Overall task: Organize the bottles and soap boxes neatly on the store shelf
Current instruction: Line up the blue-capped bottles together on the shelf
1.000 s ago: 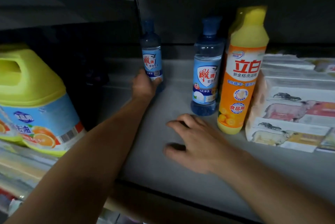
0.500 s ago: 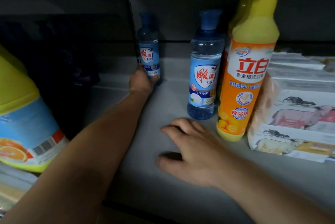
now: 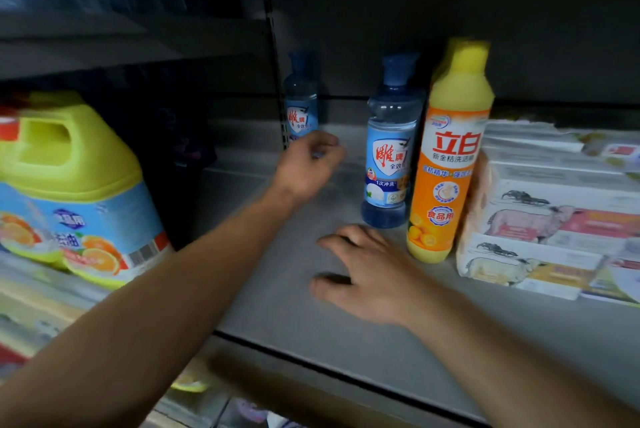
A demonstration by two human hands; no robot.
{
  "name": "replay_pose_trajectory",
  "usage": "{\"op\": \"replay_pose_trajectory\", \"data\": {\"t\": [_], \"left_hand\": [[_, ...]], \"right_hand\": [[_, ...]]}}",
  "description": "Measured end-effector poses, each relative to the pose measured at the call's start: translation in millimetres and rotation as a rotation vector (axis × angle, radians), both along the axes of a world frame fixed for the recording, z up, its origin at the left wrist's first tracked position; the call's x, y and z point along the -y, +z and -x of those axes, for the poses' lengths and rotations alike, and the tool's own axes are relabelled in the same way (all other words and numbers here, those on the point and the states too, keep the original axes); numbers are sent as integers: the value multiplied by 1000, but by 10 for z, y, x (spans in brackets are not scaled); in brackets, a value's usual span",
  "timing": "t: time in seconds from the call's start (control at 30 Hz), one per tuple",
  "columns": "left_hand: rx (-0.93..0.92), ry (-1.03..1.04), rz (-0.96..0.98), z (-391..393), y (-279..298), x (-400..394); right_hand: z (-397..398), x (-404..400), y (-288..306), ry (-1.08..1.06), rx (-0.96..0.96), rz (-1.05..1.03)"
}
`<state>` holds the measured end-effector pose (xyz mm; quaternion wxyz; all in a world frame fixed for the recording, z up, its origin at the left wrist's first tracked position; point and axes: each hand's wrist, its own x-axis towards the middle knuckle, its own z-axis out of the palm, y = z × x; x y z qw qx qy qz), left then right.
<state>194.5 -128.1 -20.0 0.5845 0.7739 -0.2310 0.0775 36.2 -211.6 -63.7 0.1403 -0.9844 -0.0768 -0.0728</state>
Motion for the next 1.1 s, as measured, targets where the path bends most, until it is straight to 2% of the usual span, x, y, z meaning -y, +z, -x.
{"op": "replay_pose_trajectory", "data": {"t": [0.1,0.2,0.43,0.63,0.77,0.87,0.97,1.1], "left_hand": [[-28,-224,-89,290,106,166],[-30,-293,-176,430,128,306],[-39,-288,-209,507,136,93],[-64,-175,-106,670,-9,-577],[-70,-134,-16,903,-120,-966],[-60,-169,-97,1098,-236,-1063],[-52,-142,-268,1263,-361,-1072],[53,-74,-304,1399,-405,-1093]], "right_hand": [[54,34,49,33,-9,-21],[133,97,76,52,-41,-41],[186,155,121,74,-45,-16],[196,149,189,66,11,-52],[217,68,289,-9,172,-260],[208,-25,386,-51,344,-476],[161,-188,554,44,329,-705],[85,-349,806,175,275,-882]]}}
